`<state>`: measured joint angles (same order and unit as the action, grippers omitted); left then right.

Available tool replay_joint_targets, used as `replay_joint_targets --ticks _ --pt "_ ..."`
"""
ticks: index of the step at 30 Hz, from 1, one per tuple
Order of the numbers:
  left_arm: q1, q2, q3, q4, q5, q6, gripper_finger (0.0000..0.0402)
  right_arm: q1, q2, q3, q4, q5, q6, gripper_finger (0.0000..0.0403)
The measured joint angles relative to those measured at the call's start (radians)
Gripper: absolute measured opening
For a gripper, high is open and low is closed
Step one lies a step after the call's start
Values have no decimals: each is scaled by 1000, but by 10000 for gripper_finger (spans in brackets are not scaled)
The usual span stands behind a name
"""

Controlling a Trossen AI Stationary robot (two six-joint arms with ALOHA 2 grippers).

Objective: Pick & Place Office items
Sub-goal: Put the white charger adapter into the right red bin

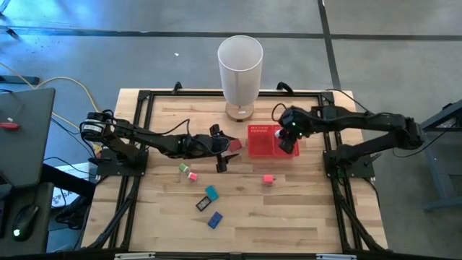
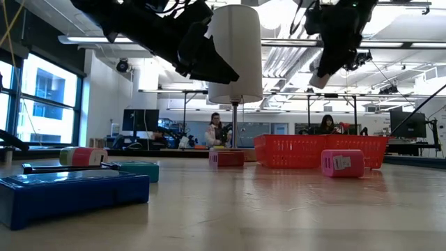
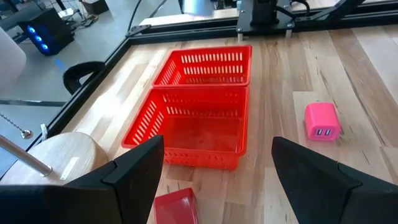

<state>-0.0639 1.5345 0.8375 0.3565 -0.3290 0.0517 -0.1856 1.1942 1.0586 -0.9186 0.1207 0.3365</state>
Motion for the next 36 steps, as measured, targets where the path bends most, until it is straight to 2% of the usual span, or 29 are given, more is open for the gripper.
replay_joint_targets --ticks 8,14,25,36 --pt "0 0 0 1 0 0 289 -68 122 103 -142 -47 -70 125" --pt "0 0 0 1 0 0 289 -115 236 117 -175 -122 -130 126" --pt "0 0 0 -21 0 0 289 -124 405 116 -141 -86 -151 125" --pt "0 0 0 -47 0 -24 289 -133 428 115 -154 -40 -179 124"
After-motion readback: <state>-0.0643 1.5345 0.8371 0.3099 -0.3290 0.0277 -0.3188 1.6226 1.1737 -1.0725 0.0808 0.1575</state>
